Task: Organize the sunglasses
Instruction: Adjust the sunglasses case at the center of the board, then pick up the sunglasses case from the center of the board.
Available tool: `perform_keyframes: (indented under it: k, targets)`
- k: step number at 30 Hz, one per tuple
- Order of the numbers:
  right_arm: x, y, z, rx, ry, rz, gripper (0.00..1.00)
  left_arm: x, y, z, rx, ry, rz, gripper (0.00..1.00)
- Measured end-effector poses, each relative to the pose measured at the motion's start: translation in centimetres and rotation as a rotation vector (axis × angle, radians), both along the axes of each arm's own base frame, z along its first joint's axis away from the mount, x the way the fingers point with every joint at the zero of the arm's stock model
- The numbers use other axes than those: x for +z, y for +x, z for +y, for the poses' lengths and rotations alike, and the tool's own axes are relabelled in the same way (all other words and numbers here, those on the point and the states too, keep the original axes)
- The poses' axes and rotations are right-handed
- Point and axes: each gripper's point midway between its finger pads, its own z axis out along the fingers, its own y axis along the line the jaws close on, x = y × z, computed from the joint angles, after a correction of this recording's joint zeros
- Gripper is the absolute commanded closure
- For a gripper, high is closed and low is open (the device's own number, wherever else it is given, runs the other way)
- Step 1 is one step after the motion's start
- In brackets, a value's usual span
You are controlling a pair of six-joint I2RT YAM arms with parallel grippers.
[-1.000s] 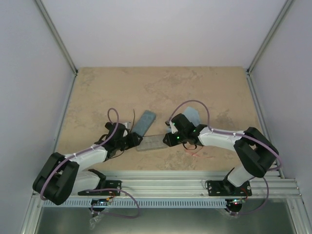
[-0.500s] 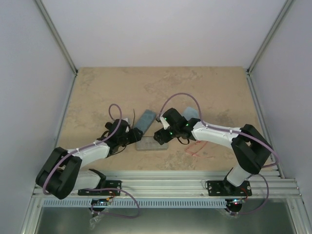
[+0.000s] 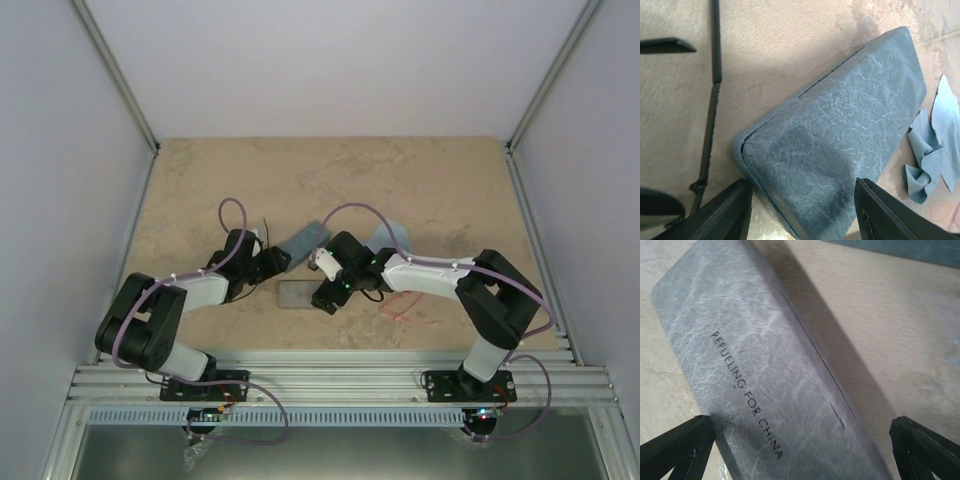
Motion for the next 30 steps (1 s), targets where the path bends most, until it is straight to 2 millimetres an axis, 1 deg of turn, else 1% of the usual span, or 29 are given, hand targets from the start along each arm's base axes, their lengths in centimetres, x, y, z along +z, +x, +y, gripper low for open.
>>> perform_keyframes:
  k: [3, 6, 9, 12, 13, 14, 17, 20, 23, 25, 27, 29, 30]
  targets:
    - [0.0, -1.0, 0.8, 0.066, -0.006, -0.019, 0.03, 0.4, 0.4, -0.2, -0.004, -0.009, -0.008, 0.39]
    - [-0.4, -2.3, 1.2, 0.112, -0.034, -0.033, 0.05, 0.5, 0.4, -0.3, -0.007, -0.012, -0.011, 0.37]
    - [-1.1, -3.4, 1.3, 0.142, -0.080, -0.053, 0.05, 1.1, 0.5, -0.4, -0.008, -0.019, -0.027, 0.36]
    - [-1.9, -4.0, 1.1, 0.153, -0.134, -0.078, 0.07, 2.1, 0.5, -0.3, -0.007, -0.027, -0.053, 0.34]
    - [-2.3, -4.0, 0.9, 0.153, -0.153, -0.085, 0.09, 2.5, 0.5, -0.3, -0.005, -0.030, -0.064, 0.34]
    - [-2.4, -4.0, 0.9, 0.152, -0.167, -0.097, 0.14, 2.9, 0.5, -0.2, -0.002, -0.031, -0.076, 0.33]
    - [-2.4, -3.7, 1.0, 0.141, -0.184, -0.120, 0.36, 4.1, 0.3, 0.2, 0.018, -0.031, -0.110, 0.31]
    - [-2.3, -3.1, 1.3, 0.129, -0.195, -0.140, 0.47, 5.0, 0.1, 0.7, 0.042, -0.035, -0.137, 0.29]
    - [-2.3, -2.9, 1.4, 0.117, -0.203, -0.153, 0.51, 5.3, -0.3, 1.1, 0.055, -0.041, -0.151, 0.25]
    - [-2.2, -2.8, 1.4, 0.110, -0.202, -0.154, 0.52, 5.5, -0.7, 1.2, 0.060, -0.047, -0.158, 0.21]
    - [-2.1, -2.8, 1.4, 0.100, -0.193, -0.155, 0.54, 6.1, -1.0, 1.4, 0.067, -0.058, -0.178, 0.13]
    - [-2.0, -2.8, 1.3, 0.084, -0.175, -0.150, 0.55, 7.3, -1.2, 1.5, 0.071, -0.075, -0.215, 0.03]
    - [-1.7, -2.7, 1.2, 0.071, -0.158, -0.148, 0.55, 8.0, -1.3, 1.5, 0.071, -0.084, -0.240, 0.01]
